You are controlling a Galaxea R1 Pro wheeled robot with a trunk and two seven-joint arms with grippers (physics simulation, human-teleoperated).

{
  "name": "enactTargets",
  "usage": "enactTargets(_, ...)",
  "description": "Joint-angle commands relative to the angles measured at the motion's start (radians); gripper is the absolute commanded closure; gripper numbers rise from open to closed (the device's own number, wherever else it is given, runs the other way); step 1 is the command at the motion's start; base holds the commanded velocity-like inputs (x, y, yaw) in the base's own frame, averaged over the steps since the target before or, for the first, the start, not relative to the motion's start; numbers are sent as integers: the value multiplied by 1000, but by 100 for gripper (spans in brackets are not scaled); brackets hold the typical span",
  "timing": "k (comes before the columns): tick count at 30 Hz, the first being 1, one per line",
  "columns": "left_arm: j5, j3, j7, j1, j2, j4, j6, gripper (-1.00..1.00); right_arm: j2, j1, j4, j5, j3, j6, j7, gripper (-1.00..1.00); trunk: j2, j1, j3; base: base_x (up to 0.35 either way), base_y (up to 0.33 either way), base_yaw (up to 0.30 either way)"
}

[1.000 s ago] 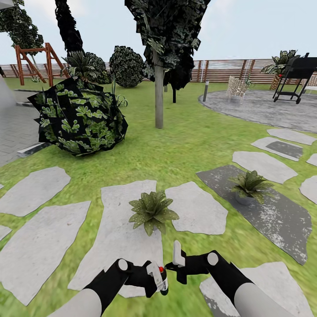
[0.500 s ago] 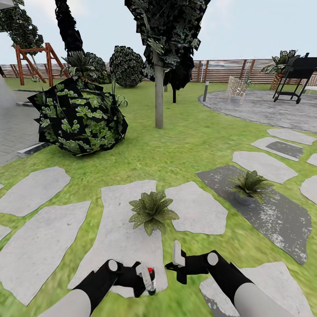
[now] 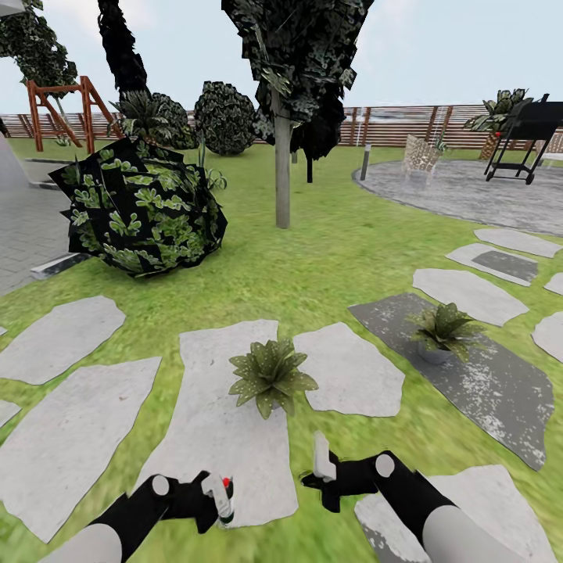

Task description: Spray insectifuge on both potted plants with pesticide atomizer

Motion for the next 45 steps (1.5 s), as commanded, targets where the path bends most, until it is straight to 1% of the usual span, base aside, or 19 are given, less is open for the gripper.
enactTargets(1, -10, 3, 3, 0, 0, -2, -11, 100, -3, 0, 20, 6, 2, -5, -3, 100, 0, 0, -1, 0, 0, 0)
enactTargets(4, 16, 30, 11, 0, -3, 0, -20, 100, -17, 0, 99, 5, -1, -7, -65, 100, 0, 0, -1, 0, 0, 0)
enactTargets(7, 34, 36, 15, 1, 2, 2, -21, 100, -63, 3, 170, 1, -1, -7, -236, 100, 0, 0, -1, 0, 0, 0)
enactTargets(8, 40, 37, 16, 1, 2, 5, -21, 100, -70, 4, 230, 0, -2, -7, -339, 100, 0, 0, -1, 0, 0, 0)
enactTargets(9, 52, 37, 22, 1, 0, 13, -22, 100, -69, 6, 327, -4, -5, -7, -515, 100, 0, 0, -1, 0, 0, 0)
enactTargets(10, 58, 37, 31, 1, -1, 15, -24, 100, -67, 12, 372, -7, -8, -10, -615, 100, 0, 0, -1, 0, 0, 0)
enactTargets(11, 71, 37, 56, 1, -2, 18, -30, 100, -54, 45, 408, -21, -19, -30, -772, -100, 0, 0, -1, 0, 0, 0)
enactTargets(13, 102, 37, 100, 2, -4, 19, -39, 100, -18, 136, 433, -68, -33, -123, -956, -100, 0, 0, -1, 0, 0, 0)
enactTargets(14, 148, 38, 120, 1, -9, 10, -38, 100, 2, 180, 440, -193, -37, -201, -1017, -100, 0, 0, -1, 0, 0, 0)
enactTargets(15, 192, 49, 144, 1, -9, 17, -32, 100, 5, 192, 443, -367, -37, -221, -1030, -100, 0, 0, -1, 0, 0, 0)
enactTargets(17, 239, 62, 211, 21, -9, 60, -33, 100, 4, 194, 445, -436, -38, -223, -1031, -100, 0, 0, -1, 0, 0, 0)
enactTargets(18, 279, 66, 276, 42, -9, 95, -37, 100, 4, 195, 445, -463, -38, -224, -1031, -100, 0, 0, -1, 0, 0, 0)
enactTargets(23, 462, 70, 482, 141, -2, 143, -48, 100, 4, 204, 447, -490, -37, -225, -1031, -100, 0, 0, -1, 0, 0, 0)
enactTargets(24, 506, 73, 513, 147, -1, 144, -48, 100, 5, 204, 447, -490, -37, -225, -1031, -100, 0, 0, -1, 0, 0, 0)
enactTargets(25, 581, 81, 554, 152, 0, 148, -51, 100, 5, 205, 447, -491, -37, -225, -1031, -100, 0, 0, -1, 0, 0, 0)
enactTargets(28, 691, 87, 598, 159, -5, 160, -113, 100, 4, 205, 446, -490, -38, -225, -1031, -100, 0, 0, -1, 0, 0, 0)
enactTargets(34, 732, 90, 657, 199, -7, 186, -182, 100, 6, 205, 447, -490, -35, -225, -1031, -100, 0, 0, -1, 0, 0, 0)
enactTargets(37, 735, 91, 675, 202, -20, 187, -199, 100, 6, 205, 448, -490, -35, -225, -1031, -100, 0, 0, -1, 0, 0, 0)
enactTargets(45, 735, 91, 716, 205, -21, 189, -207, 100, 10, 205, 447, -491, -36, -225, -1031, -100, 0, 0, -1, 0, 0, 0)
